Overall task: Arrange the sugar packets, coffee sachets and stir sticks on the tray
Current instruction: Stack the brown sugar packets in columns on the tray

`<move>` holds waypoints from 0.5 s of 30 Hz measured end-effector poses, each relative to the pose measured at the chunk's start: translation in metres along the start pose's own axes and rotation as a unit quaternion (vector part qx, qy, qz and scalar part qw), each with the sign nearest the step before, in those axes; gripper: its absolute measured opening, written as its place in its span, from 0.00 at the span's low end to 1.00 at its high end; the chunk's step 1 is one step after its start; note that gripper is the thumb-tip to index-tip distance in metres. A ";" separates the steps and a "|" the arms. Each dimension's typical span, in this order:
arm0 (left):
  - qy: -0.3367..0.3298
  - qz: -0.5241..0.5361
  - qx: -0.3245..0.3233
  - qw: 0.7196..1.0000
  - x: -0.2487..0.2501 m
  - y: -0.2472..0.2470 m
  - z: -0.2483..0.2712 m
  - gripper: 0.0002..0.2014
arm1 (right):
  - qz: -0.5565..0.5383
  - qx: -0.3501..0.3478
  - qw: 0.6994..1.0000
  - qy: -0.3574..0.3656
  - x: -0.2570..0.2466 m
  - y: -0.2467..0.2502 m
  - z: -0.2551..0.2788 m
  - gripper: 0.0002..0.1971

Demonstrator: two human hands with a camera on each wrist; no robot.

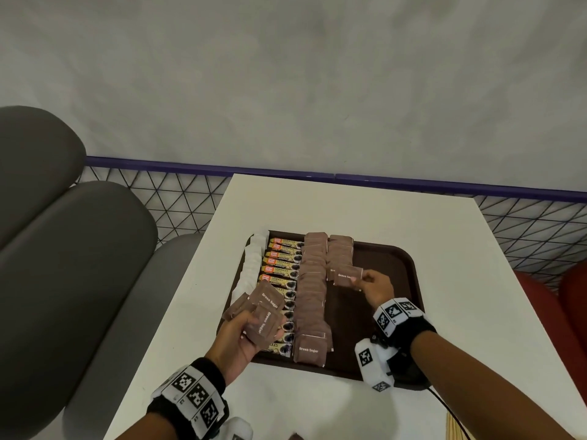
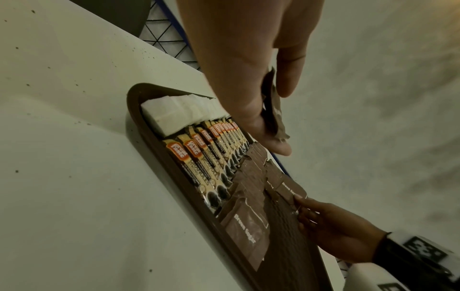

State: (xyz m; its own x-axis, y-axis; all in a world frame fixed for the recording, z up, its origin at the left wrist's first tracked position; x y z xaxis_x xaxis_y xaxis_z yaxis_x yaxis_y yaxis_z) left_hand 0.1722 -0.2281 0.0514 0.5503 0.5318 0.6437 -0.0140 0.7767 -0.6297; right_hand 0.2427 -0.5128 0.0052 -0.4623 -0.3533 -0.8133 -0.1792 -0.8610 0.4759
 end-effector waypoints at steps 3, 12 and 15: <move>0.003 -0.006 -0.012 1.000 0.001 0.000 0.001 0.21 | 0.039 -0.003 0.999 0.000 -0.002 -0.009 -0.005 0.08; 0.018 -0.001 -0.003 1.000 0.004 0.005 -0.008 0.18 | 0.152 0.026 0.988 -0.030 0.008 -0.028 -0.027 0.08; 0.019 -0.014 -0.001 1.000 0.005 0.006 -0.010 0.17 | 0.174 0.042 0.984 -0.027 0.009 -0.028 -0.031 0.12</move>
State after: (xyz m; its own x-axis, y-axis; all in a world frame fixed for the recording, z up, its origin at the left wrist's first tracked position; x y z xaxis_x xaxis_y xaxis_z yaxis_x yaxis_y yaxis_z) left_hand 0.1833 -0.2243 0.0468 0.5812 0.4972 0.6442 0.0031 0.7903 -0.6128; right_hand 0.2711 -0.5032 -0.0256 -0.5526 -0.5998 -0.5787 -0.0715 -0.6577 0.7499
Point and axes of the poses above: each hand's wrist, its own z-axis away from the middle knuckle, its own y-axis out of the back of the hand, x = y × z, the point moved 5 cm from there along -z, towards the middle knuckle, and after that the axes turned 4 degrees about -x, right-handed, at the moved point
